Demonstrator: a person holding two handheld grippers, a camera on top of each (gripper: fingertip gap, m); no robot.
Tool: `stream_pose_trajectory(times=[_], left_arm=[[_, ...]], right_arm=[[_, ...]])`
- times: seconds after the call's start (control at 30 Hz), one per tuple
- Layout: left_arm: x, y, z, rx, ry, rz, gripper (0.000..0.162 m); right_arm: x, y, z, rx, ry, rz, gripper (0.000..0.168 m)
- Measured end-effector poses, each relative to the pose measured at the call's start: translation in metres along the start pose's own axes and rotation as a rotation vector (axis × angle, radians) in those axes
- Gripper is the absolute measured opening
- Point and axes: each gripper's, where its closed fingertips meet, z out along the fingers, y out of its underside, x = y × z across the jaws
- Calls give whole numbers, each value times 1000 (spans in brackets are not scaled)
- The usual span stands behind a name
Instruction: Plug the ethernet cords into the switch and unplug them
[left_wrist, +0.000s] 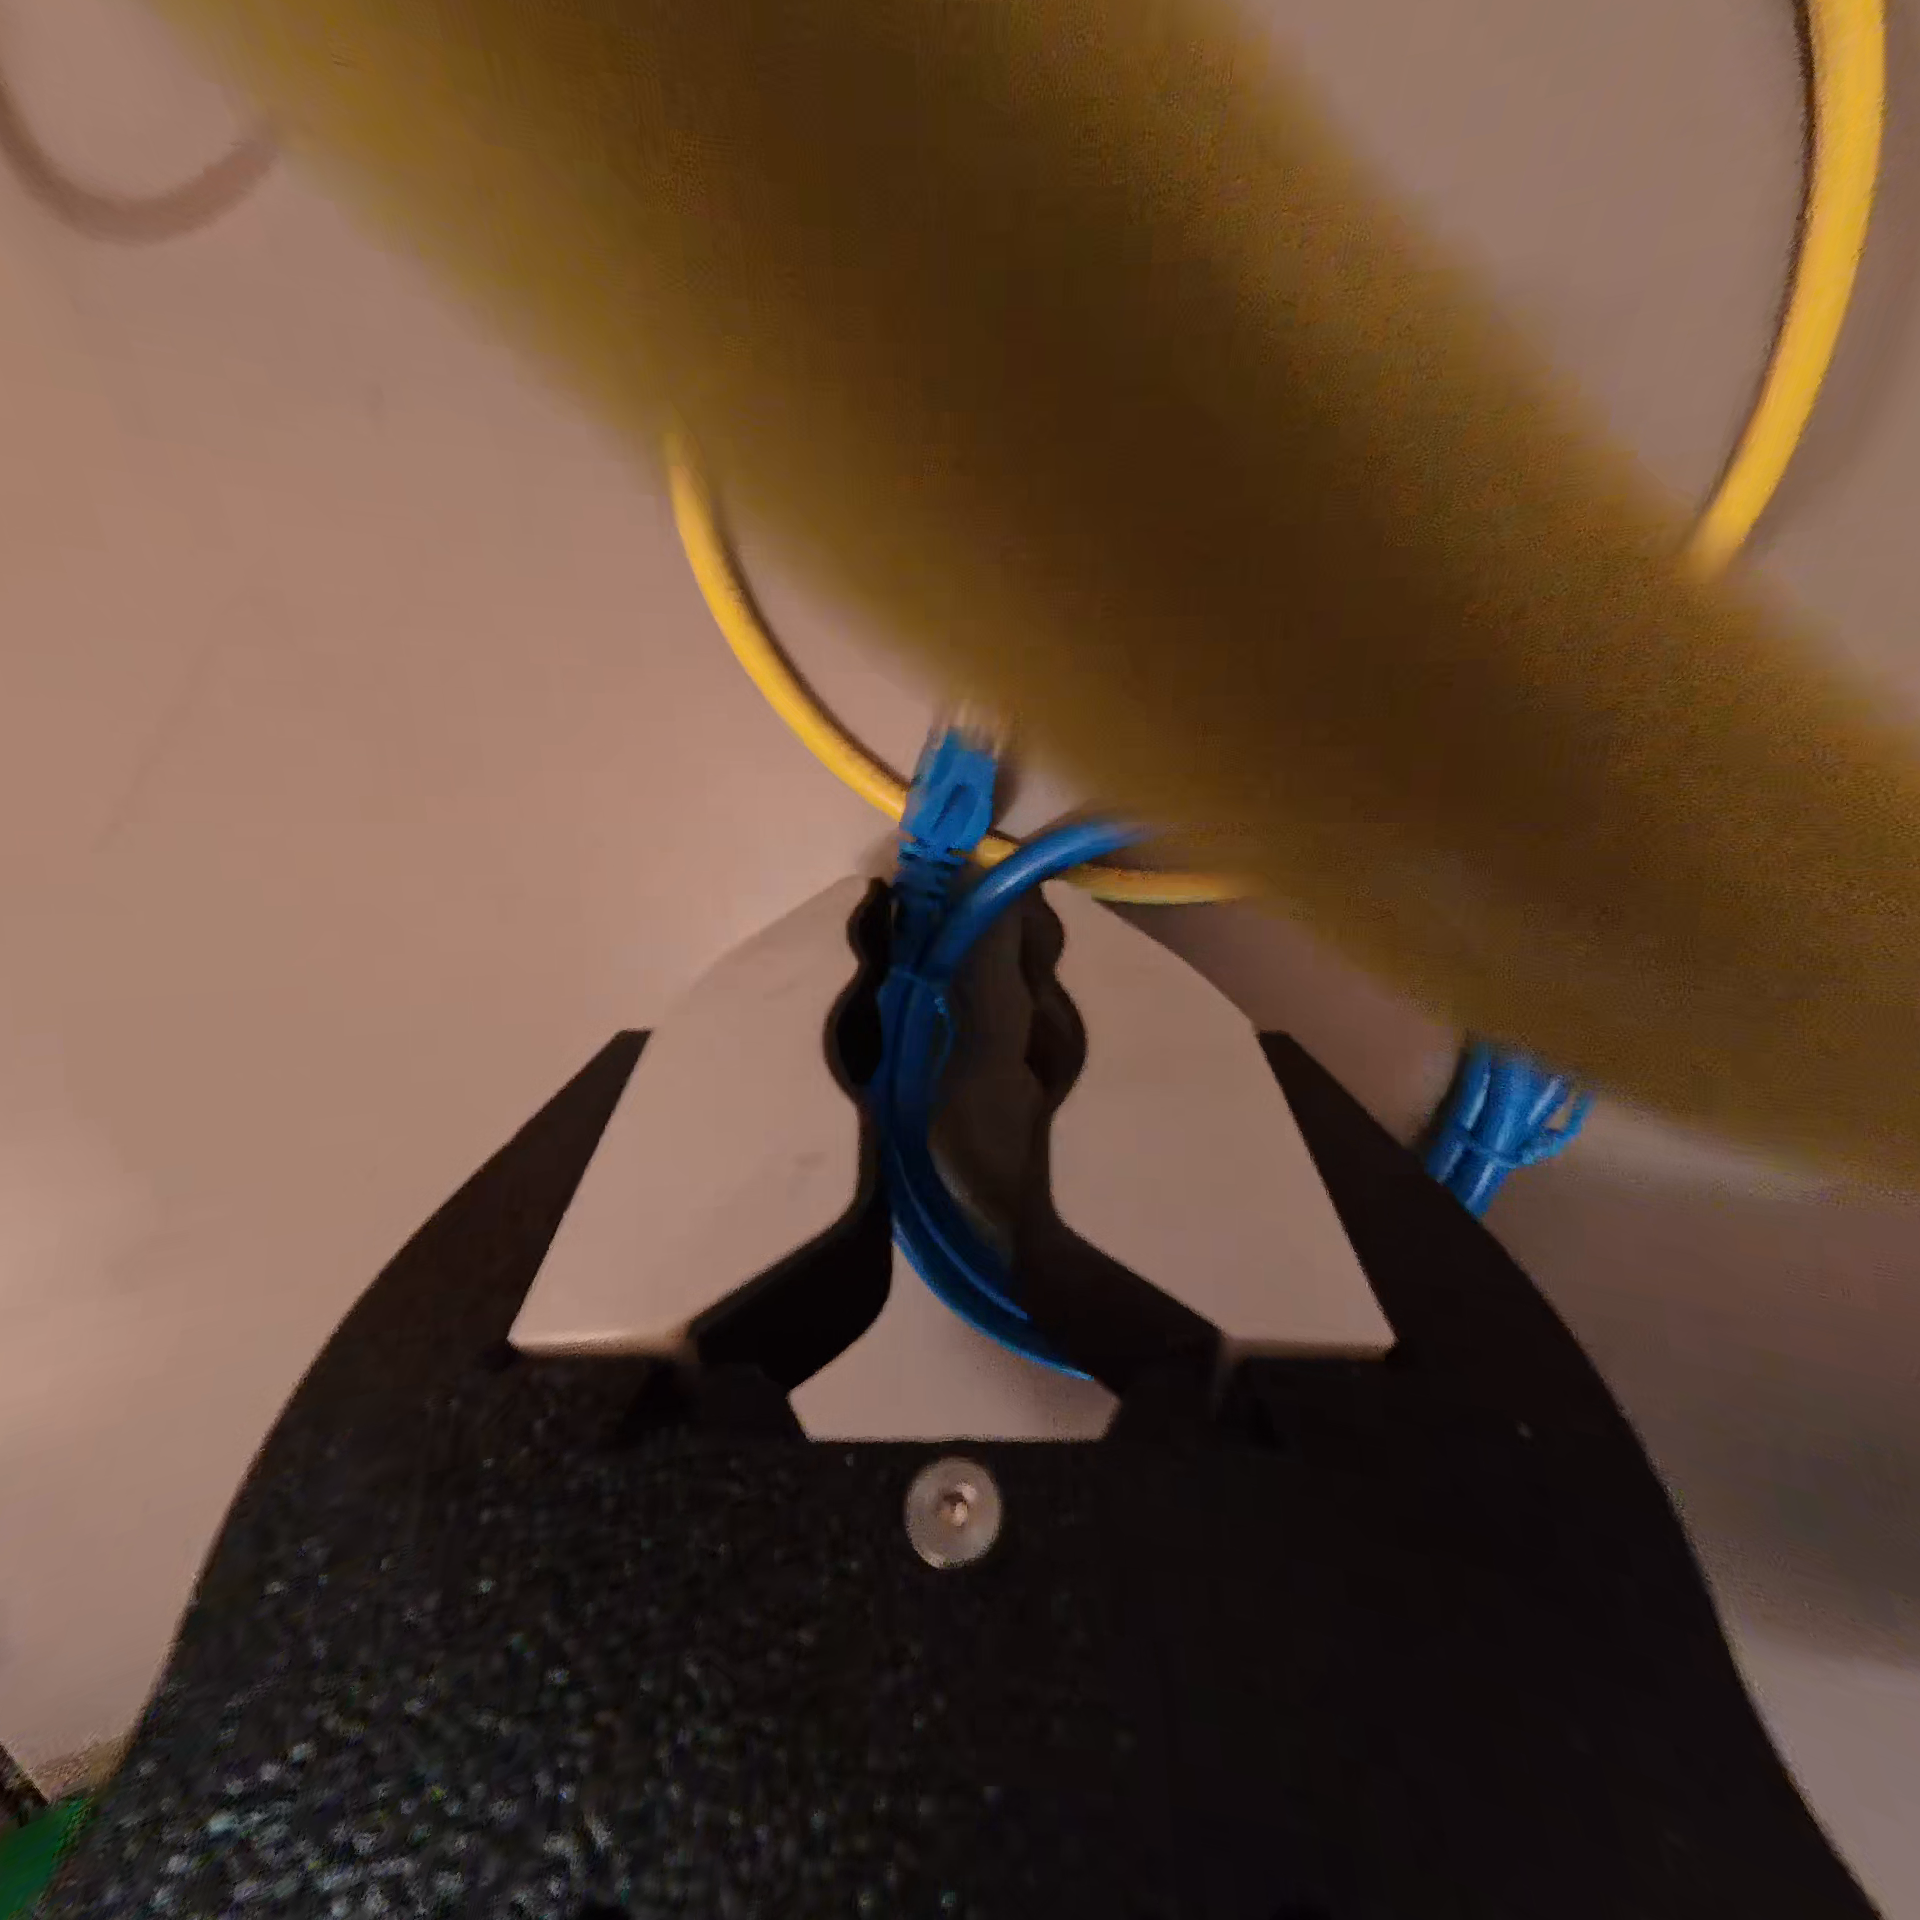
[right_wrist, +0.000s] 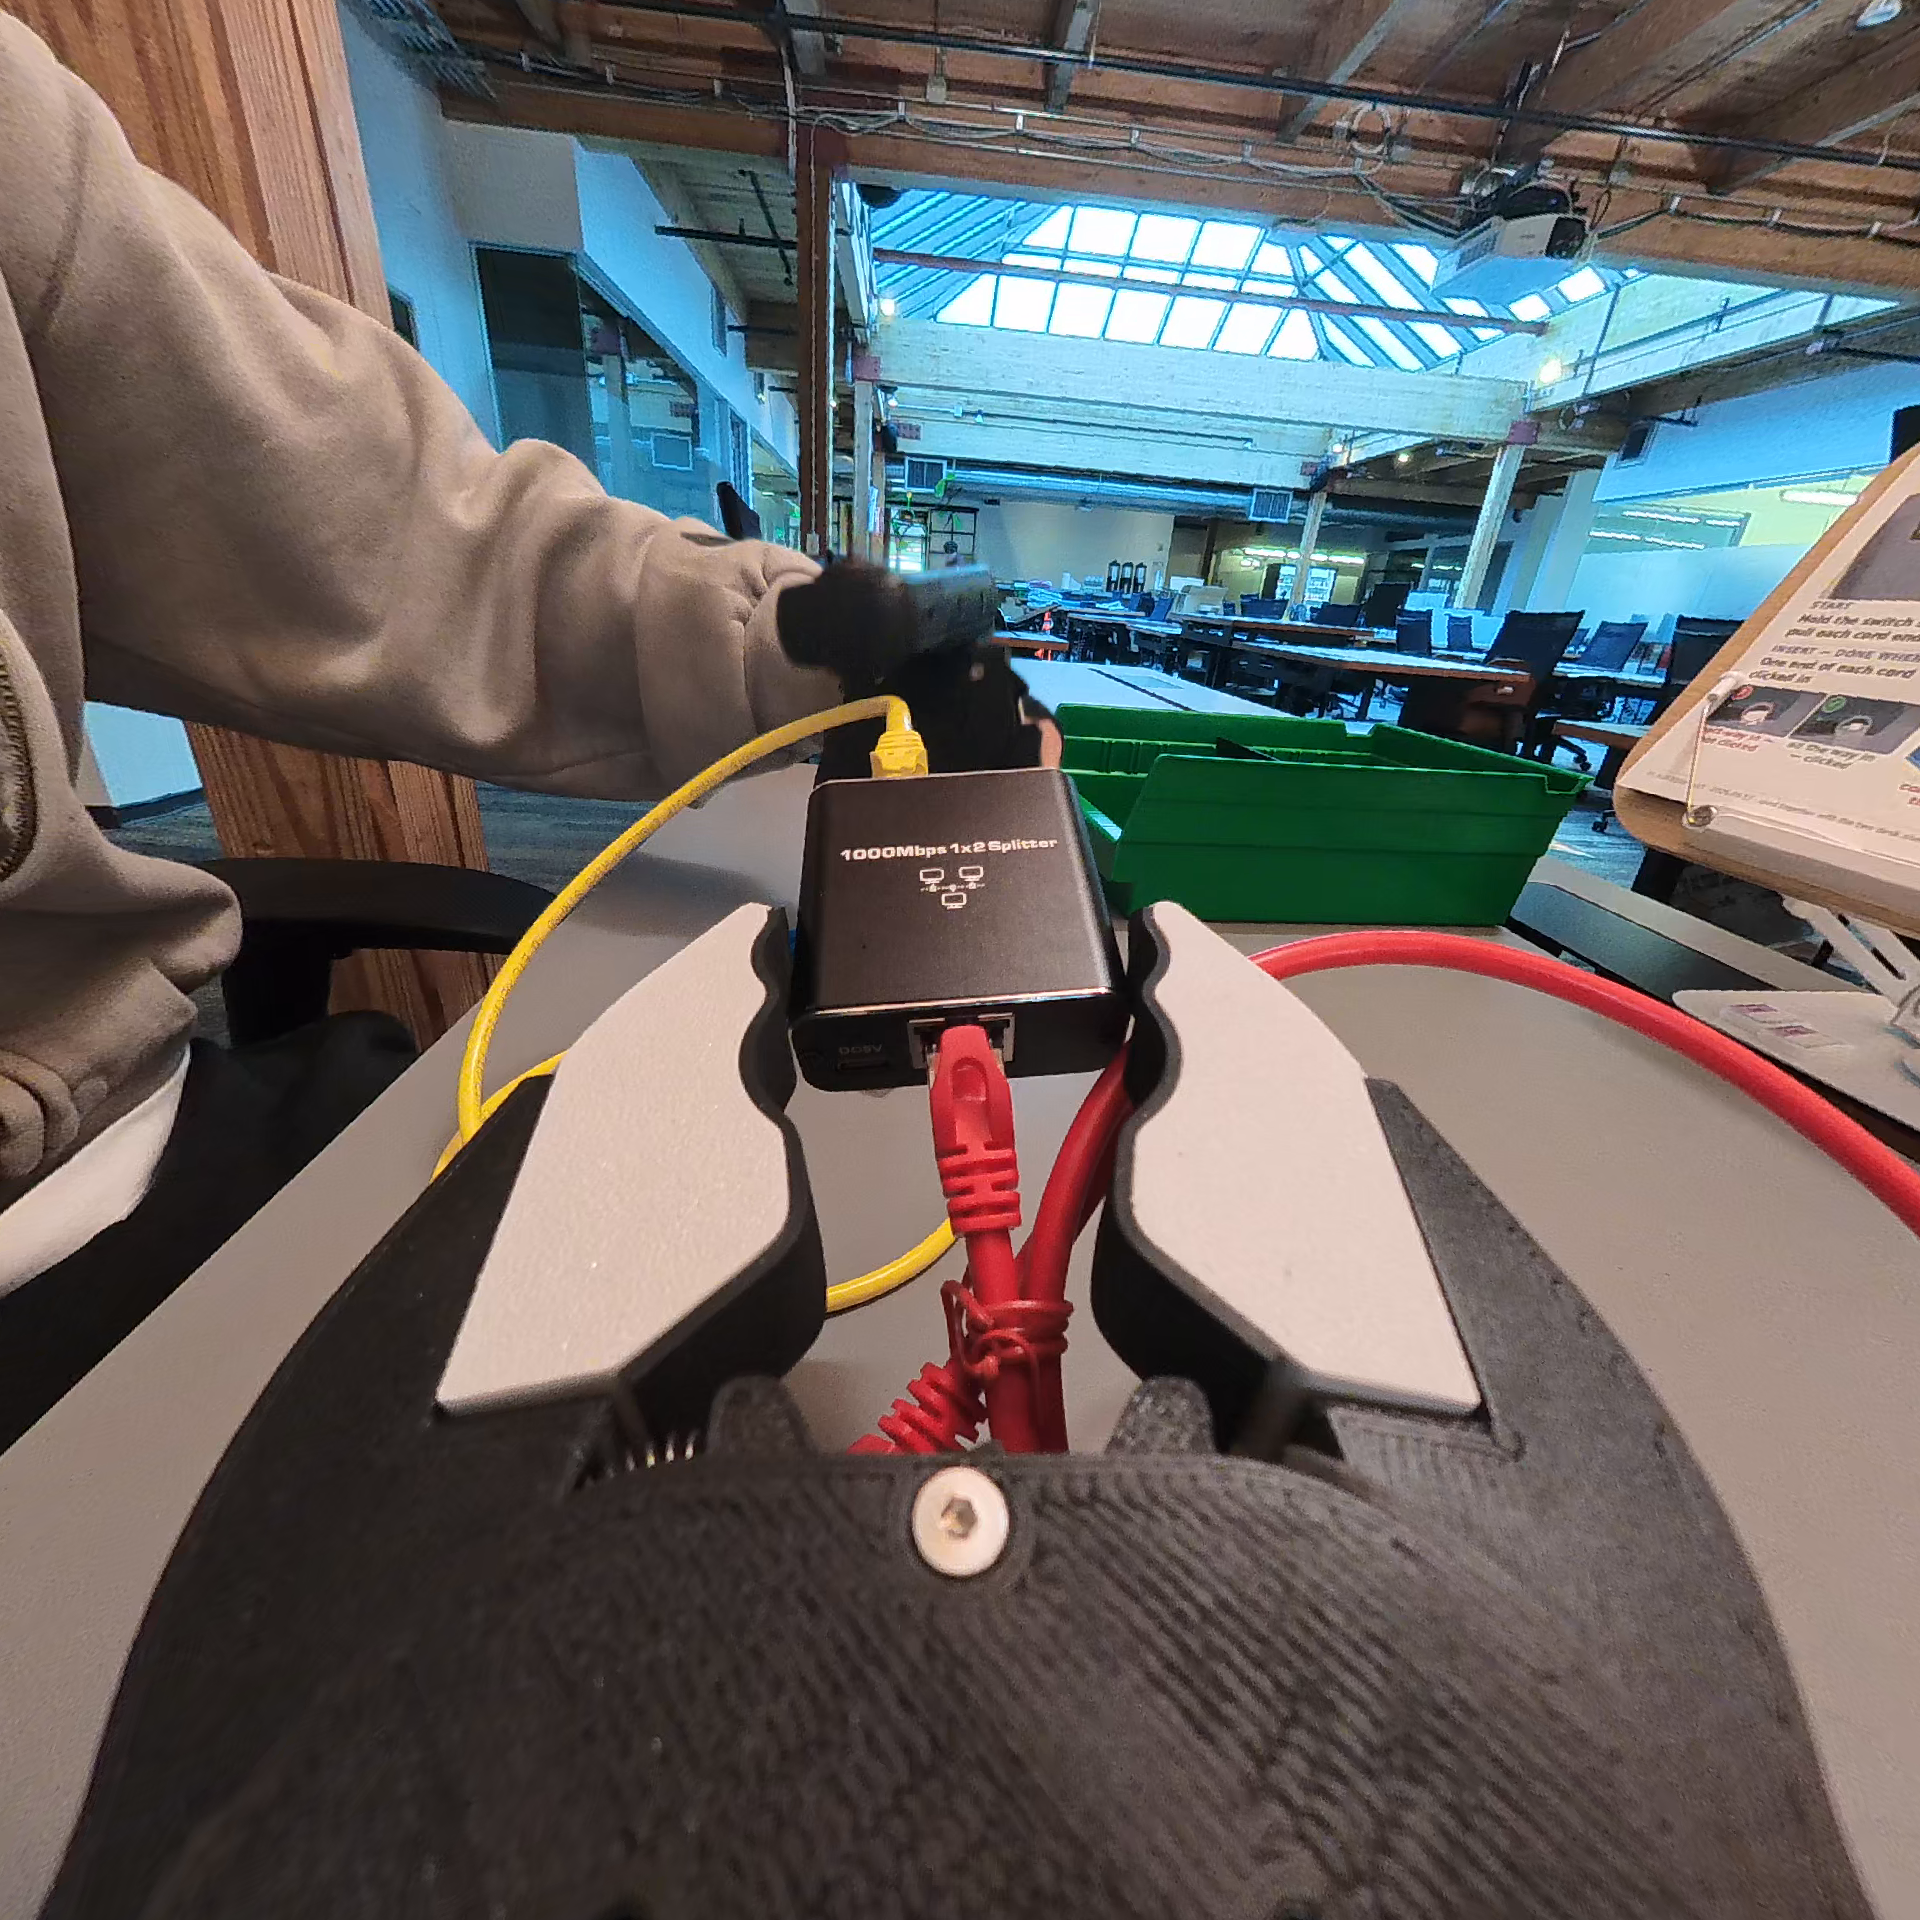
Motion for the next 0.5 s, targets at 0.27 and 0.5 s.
stream_pose_trajectory(times=[0.27, 0.5], left_arm=[[-9, 1, 4, 93, -41, -288, 17], [-11, 18, -13, 85, -53, -754, 14]], right_arm=[[0, 0, 0, 1, -3, 4, 63], [-2, 1, 1, -7, -15, 1, 63]])
